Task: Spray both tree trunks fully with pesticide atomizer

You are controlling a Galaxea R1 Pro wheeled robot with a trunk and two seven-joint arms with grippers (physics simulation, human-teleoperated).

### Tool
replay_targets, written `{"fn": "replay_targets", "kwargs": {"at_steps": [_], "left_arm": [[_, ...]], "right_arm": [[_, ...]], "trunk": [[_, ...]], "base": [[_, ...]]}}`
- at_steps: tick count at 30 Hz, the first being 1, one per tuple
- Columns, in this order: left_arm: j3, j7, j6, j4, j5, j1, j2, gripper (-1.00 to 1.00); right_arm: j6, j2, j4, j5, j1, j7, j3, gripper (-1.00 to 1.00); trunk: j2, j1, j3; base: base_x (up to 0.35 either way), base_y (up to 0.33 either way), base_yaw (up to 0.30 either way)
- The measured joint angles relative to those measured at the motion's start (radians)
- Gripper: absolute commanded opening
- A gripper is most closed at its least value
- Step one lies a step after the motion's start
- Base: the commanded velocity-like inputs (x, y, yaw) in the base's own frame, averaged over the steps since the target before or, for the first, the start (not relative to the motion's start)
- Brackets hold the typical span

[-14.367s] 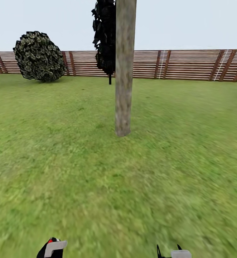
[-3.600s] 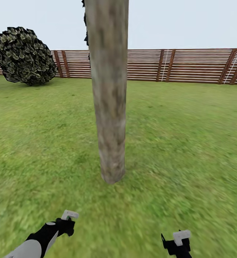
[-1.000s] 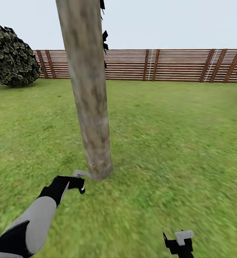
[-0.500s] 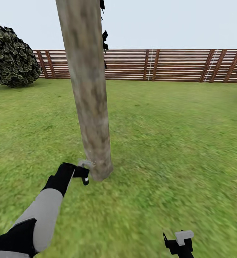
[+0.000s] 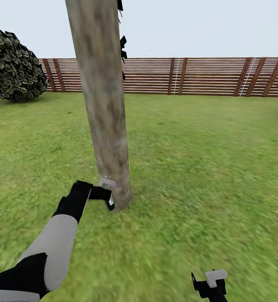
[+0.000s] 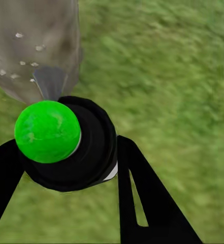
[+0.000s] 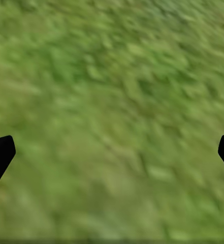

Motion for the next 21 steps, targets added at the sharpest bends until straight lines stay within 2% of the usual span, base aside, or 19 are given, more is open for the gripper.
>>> {"fn": "replay_targets", "kwargs": {"at_steps": [2, 5, 6, 7, 8, 9, 10, 13, 14, 17, 21], "left_arm": [[-0.001, 0.000, 0.024, -0.001, -0.006, -0.016, -0.005, -1.00], [-0.001, -0.001, 0.059, -0.036, -0.014, -0.025, 0.024, -1.00], [0.000, -0.001, 0.061, -0.050, -0.014, -0.025, 0.050, -1.00], [0.004, -0.002, 0.069, -0.060, -0.002, -0.026, 0.098, -1.00], [0.001, -0.002, 0.065, -0.070, -0.016, -0.026, 0.125, -1.00], [-0.002, -0.003, 0.074, -0.074, 0.005, -0.026, 0.118, -1.00], [-0.007, -0.003, 0.075, -0.075, 0.006, -0.026, 0.106, -1.00], [-0.048, -0.003, 0.080, -0.084, 0.014, -0.032, 0.029, -1.00], [-0.052, -0.003, 0.085, -0.090, 0.007, -0.040, 0.017, -1.00], [-0.055, -0.003, 0.140, -0.099, -0.001, -0.050, 0.016, -1.00], [-0.048, -0.007, 0.172, -0.167, -0.005, -0.048, 0.071, -1.00]], "right_arm": [[0.000, 0.000, 0.000, 0.000, 0.000, 0.000, 0.000, 1.00], [0.000, 0.000, 0.000, 0.000, 0.000, 0.000, 0.000, 1.00], [0.000, 0.000, 0.000, 0.000, 0.000, 0.000, 0.000, 1.00], [0.000, 0.000, 0.000, 0.000, 0.000, 0.000, 0.000, 1.00], [0.000, 0.000, 0.000, 0.000, 0.000, 0.000, 0.000, 1.00], [0.000, 0.000, 0.000, 0.000, 0.000, 0.000, 0.000, 1.00], [0.000, 0.000, 0.000, 0.000, 0.000, 0.000, 0.000, 1.00], [0.000, 0.000, 0.001, 0.000, 0.000, 0.000, 0.000, 1.00], [0.000, 0.000, 0.001, 0.000, 0.000, 0.000, 0.000, 1.00], [0.000, 0.000, 0.001, 0.000, 0.000, 0.000, 0.000, 1.00], [0.000, 0.000, 0.001, 0.000, 0.000, 0.000, 0.000, 1.00]], "trunk": [[0.000, 0.000, 0.000], [0.000, 0.000, 0.000], [0.000, 0.000, 0.000], [0.000, 0.000, 0.000], [0.000, 0.000, 0.000], [0.000, 0.000, 0.000], [0.000, 0.000, 0.000], [0.000, 0.000, 0.000], [0.000, 0.000, 0.000], [0.000, 0.000, 0.000], [0.000, 0.000, 0.000]], "base": [[0.000, 0.000, 0.000], [0.000, 0.000, 0.000], [0.000, 0.000, 0.000], [0.000, 0.000, 0.000], [0.000, 0.000, 0.000], [0.000, 0.000, 0.000], [0.000, 0.000, 0.000], [0.000, 0.000, 0.000], [0.000, 0.000, 0.000], [0.000, 0.000, 0.000], [0.000, 0.000, 0.000]]}}
